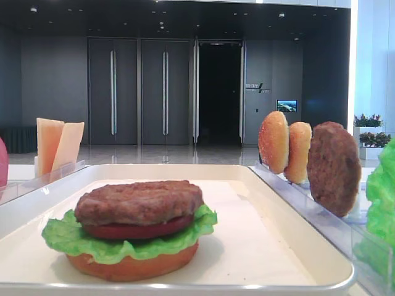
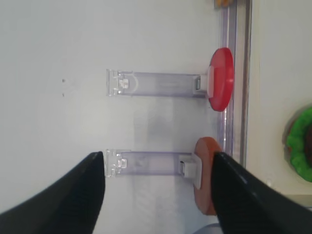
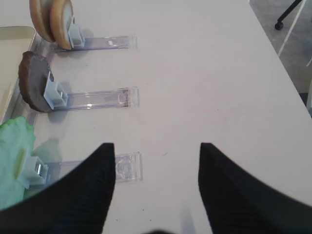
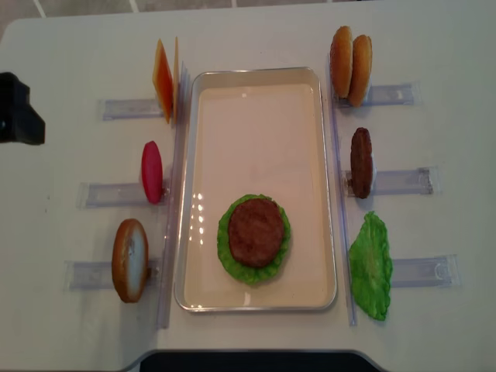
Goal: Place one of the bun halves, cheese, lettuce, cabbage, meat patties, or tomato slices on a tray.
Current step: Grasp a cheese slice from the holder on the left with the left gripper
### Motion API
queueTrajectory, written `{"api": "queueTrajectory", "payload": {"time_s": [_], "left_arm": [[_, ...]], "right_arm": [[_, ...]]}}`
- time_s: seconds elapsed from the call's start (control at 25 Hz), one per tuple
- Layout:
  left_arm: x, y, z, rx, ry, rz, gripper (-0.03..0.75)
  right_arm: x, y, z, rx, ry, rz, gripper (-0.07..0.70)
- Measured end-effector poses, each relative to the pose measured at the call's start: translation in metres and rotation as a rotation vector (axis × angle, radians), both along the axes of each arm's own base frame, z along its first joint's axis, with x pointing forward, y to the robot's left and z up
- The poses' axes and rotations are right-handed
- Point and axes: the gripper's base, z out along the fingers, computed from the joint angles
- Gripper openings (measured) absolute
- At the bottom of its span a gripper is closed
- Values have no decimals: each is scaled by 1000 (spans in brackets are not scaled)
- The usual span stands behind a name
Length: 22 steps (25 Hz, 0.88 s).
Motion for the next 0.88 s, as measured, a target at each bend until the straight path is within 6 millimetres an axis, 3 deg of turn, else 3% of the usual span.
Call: {"api": "queueTrajectory", "payload": {"time_s": [0.4,0.88], "left_arm": [[49,2,23,-2,-46,24,499],[98,6,2,11,29,31,499]], "right_arm": [[0,0,0,0,0,0,398],[0,0,0,0,0,0,398]]}}
